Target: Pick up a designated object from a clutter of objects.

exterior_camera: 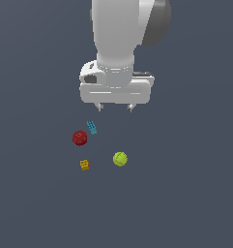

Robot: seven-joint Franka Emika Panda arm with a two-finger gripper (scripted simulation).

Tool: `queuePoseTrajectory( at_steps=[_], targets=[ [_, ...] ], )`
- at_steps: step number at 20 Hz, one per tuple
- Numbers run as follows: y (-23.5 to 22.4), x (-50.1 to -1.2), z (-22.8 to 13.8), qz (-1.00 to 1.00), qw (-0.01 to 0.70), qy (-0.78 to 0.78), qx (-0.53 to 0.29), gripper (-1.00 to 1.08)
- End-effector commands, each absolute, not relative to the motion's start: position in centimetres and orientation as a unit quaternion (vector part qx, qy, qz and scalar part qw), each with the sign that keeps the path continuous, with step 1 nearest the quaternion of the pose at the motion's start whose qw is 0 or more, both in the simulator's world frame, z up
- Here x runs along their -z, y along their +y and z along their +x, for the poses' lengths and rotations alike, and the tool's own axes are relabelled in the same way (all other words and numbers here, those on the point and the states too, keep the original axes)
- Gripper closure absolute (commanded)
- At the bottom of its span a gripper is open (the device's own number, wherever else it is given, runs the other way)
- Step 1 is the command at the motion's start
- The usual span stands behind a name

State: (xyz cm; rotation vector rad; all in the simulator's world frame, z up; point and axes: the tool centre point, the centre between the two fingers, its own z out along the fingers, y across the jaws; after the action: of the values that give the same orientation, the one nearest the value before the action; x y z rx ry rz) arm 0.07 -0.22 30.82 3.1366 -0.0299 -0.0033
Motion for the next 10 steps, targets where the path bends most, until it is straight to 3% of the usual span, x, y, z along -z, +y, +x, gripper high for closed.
queuePoseTrajectory(
  at_steps=[1, 10],
  targets=[
    [-0.2, -30.8, 0.1, 1.0, 0.002, -0.01, 0.001, -0.92],
    [0.0, -32.5, 0.6, 1.0, -0.009, -0.004, -0.012, -0.92]
  ],
)
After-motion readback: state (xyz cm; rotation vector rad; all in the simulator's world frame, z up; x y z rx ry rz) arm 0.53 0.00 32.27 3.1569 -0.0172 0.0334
